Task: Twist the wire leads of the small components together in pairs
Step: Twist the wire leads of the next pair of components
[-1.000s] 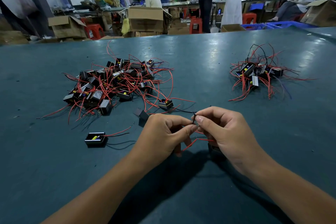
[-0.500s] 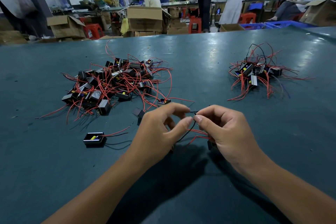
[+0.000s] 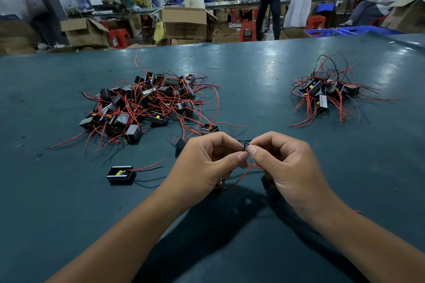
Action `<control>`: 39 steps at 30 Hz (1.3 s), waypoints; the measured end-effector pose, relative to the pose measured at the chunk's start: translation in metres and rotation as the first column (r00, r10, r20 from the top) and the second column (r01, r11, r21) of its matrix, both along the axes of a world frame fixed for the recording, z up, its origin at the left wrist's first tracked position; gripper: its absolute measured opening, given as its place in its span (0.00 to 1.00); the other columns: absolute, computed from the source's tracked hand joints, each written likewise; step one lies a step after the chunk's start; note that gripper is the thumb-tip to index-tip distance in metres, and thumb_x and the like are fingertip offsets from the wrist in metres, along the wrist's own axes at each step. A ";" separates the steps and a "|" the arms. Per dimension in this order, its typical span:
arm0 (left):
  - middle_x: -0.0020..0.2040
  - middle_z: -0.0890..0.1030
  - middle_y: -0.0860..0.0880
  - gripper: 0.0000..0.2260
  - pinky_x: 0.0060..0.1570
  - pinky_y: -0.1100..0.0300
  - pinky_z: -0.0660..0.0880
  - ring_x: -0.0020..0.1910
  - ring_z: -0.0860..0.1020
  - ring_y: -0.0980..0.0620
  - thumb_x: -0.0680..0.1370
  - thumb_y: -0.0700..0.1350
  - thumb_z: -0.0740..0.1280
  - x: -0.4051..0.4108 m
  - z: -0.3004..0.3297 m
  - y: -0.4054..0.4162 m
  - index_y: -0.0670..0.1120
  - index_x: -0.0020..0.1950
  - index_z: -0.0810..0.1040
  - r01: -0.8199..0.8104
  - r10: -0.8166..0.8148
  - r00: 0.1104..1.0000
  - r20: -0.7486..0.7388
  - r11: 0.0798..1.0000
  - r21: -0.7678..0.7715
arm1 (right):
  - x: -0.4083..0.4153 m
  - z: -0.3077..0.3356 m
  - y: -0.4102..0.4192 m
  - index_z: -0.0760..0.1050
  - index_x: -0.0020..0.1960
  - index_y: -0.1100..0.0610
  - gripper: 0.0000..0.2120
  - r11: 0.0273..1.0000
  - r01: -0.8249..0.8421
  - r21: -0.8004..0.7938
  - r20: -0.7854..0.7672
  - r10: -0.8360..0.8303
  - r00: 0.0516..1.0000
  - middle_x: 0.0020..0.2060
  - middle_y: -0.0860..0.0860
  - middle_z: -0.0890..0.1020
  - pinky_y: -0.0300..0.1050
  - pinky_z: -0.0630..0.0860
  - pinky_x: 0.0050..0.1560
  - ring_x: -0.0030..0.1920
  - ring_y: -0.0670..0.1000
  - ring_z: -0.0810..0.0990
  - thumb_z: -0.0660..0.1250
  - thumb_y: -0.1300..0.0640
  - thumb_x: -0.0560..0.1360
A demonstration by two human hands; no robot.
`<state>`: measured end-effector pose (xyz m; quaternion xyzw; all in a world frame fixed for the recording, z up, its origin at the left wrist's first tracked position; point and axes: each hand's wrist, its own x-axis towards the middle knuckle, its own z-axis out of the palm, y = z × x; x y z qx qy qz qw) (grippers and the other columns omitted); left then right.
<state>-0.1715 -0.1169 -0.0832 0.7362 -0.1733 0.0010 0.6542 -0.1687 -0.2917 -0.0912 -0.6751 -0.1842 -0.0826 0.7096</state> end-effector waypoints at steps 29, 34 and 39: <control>0.34 0.83 0.44 0.05 0.26 0.65 0.68 0.24 0.70 0.56 0.77 0.39 0.73 -0.002 -0.006 -0.007 0.42 0.41 0.82 -0.064 0.063 0.995 0.080 0.998 0.009 | 0.000 -0.003 0.003 0.81 0.39 0.59 0.07 0.996 0.093 -0.007 0.021 -0.093 0.995 0.31 0.50 0.83 0.34 0.74 0.38 0.33 0.44 0.78 0.71 0.67 0.74; 0.33 0.83 0.45 0.05 0.25 0.65 0.68 0.24 0.71 0.55 0.77 0.38 0.72 -0.003 -0.007 -0.009 0.41 0.41 0.81 -0.090 0.091 0.994 0.061 0.996 -0.015 | 0.000 -0.004 0.002 0.82 0.41 0.56 0.06 0.995 0.098 -0.011 0.025 -0.098 0.995 0.33 0.51 0.84 0.35 0.76 0.39 0.34 0.44 0.80 0.73 0.65 0.73; 0.33 0.83 0.46 0.04 0.26 0.65 0.68 0.25 0.71 0.56 0.77 0.39 0.72 -0.004 -0.006 -0.008 0.42 0.42 0.81 -0.097 0.096 0.992 0.079 0.995 0.010 | 0.000 -0.004 0.002 0.83 0.41 0.55 0.05 0.994 0.107 -0.021 0.011 -0.107 0.994 0.35 0.52 0.85 0.37 0.77 0.40 0.36 0.46 0.81 0.73 0.64 0.73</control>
